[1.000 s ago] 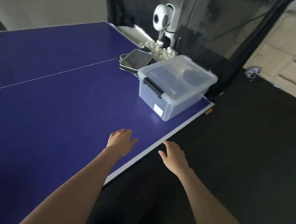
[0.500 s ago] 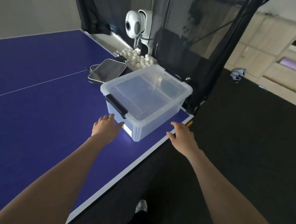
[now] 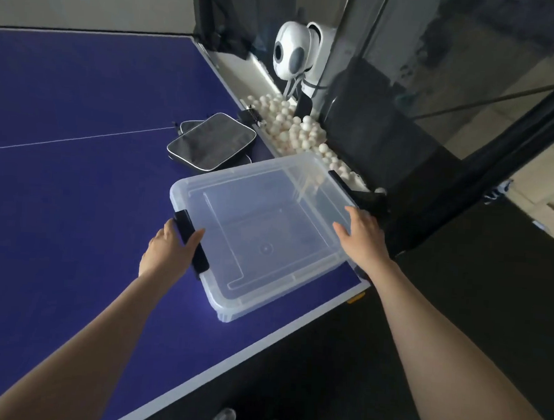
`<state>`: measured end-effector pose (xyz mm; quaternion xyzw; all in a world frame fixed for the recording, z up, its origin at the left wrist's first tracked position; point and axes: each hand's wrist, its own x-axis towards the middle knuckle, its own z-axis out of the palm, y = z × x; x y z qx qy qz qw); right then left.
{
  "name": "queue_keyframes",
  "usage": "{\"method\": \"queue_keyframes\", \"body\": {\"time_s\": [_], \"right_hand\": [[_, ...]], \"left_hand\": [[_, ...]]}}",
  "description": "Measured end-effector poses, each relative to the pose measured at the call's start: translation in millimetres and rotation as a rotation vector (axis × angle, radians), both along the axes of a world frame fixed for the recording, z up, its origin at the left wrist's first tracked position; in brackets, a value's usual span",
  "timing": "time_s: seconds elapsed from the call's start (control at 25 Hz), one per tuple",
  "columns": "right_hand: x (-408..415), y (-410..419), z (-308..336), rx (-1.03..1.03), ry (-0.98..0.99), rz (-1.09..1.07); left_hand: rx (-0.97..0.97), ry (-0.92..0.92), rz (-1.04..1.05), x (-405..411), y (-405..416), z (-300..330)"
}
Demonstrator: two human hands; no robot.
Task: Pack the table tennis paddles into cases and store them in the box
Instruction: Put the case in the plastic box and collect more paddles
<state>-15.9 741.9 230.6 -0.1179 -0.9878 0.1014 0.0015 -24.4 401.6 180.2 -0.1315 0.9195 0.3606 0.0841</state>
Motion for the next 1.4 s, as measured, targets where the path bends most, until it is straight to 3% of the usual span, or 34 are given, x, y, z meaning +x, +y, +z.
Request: {"method": "queue_keyframes", "body": {"time_s": [0.2, 0.52, 0.72, 1.0, 1.4], "right_hand": [[-79.0, 40.7, -10.1, -0.100, -0.009, 0.027], [-156.3, 76.5, -45.2, -0.565, -0.015, 0.079], [-159.0, 88.8, -57.8, -0.732, 0.081, 0.096], [-164.5, 92.0, -66.3, -0.769, 0.092, 0.089], [-163.4, 100.6, -68.2, -0.811, 0.074, 0.072]], "left_hand": [[0.165, 0.062, 0.244, -2.8, 21.0, -5.7], [0.248, 0.231, 0.694, -6.0, 55.2, -4.8], [0.535, 0.214, 0.854, -0.8, 56.4, -1.3], [0.805, 0.150, 0.903, 3.8, 52.3, 2.1], [0.896, 0.060, 0.940, 6.7, 42.5, 0.8]]}}
